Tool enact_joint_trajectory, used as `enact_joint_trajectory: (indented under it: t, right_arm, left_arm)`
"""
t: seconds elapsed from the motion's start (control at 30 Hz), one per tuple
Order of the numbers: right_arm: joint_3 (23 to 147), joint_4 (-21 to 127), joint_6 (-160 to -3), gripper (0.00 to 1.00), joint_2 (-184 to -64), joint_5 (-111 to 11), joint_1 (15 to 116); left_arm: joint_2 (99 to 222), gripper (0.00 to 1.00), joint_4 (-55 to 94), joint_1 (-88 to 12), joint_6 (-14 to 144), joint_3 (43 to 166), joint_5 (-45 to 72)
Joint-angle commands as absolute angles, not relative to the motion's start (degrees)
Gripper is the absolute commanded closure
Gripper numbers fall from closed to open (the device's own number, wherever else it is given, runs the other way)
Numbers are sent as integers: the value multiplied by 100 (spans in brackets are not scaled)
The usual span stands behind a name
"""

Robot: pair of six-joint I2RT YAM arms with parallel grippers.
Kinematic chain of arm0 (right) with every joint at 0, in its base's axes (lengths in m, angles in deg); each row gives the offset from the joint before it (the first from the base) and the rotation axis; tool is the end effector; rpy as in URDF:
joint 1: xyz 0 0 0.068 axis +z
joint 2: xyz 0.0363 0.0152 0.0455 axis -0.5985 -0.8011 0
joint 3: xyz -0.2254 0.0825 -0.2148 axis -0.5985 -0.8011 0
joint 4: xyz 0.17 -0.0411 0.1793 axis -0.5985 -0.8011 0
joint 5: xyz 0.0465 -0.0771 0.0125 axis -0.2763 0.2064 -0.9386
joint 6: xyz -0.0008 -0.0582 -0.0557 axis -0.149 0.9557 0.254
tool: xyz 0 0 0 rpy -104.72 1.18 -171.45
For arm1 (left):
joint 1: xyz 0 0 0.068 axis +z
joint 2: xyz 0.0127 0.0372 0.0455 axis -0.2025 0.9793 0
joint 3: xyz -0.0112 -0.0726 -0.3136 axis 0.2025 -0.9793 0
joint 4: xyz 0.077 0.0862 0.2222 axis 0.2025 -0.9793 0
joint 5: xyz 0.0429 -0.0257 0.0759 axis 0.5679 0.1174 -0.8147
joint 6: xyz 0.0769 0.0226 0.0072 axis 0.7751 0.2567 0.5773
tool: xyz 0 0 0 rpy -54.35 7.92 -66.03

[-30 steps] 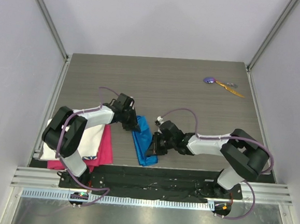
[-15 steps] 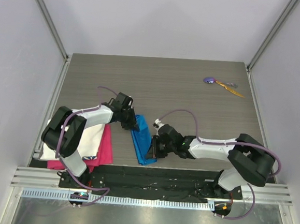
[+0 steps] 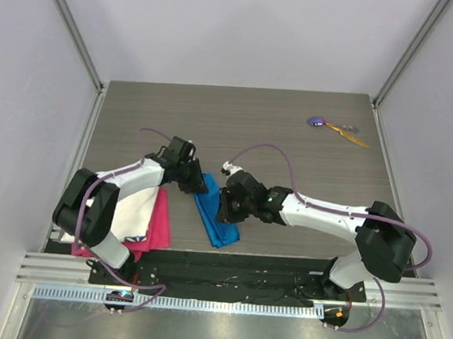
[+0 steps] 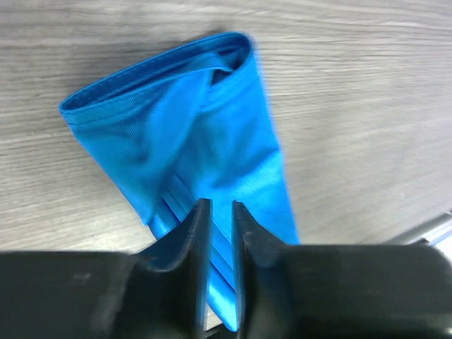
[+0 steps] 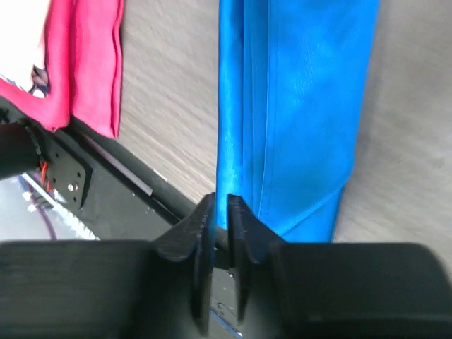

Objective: Fold the napkin into a case and place the utensils inside
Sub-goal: Smooth out the smaller rectangle-folded napkin at the center of the board.

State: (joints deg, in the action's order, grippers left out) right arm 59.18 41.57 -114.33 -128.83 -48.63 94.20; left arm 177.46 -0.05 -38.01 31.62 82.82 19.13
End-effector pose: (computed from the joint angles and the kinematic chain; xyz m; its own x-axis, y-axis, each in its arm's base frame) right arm 0.1640 0.2705 0.2321 -0.8671 -0.1824 -0.4635 -0.4204 0.7672 0.4845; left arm 0.2778 -0.1559 0.1957 -0.9266 -0.3055 -0.2192 -0.1602 0.8482 -0.5049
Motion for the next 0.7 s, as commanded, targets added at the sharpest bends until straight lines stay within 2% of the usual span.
enact_joint_trajectory:
  t: [0.0, 0.17, 0.27, 0.5, 0.67]
  right_arm:
    - [6753, 3190, -10709, 72, -13154, -4282, 9460]
    - [7385, 3031, -10506, 58, -13699, -3949, 9469]
    - [7798, 2829, -10392, 54, -14130, -3782, 9512]
    - [8301, 2618, -10260, 48, -14799, -3439, 9653]
    - [8599, 2513, -10251, 48, -15167, -3342, 9802]
  left_arm:
    - [17137, 71, -127, -3595, 3012, 8490, 2097]
    - [16436, 62, -593, -3199, 2880, 8517, 1887]
    - [15777, 60, -883, -2909, 2749, 8350, 1615]
    - [14589, 57, -1648, -2311, 2792, 8156, 1201]
    - [14254, 57, -1938, -2241, 2924, 8192, 1245]
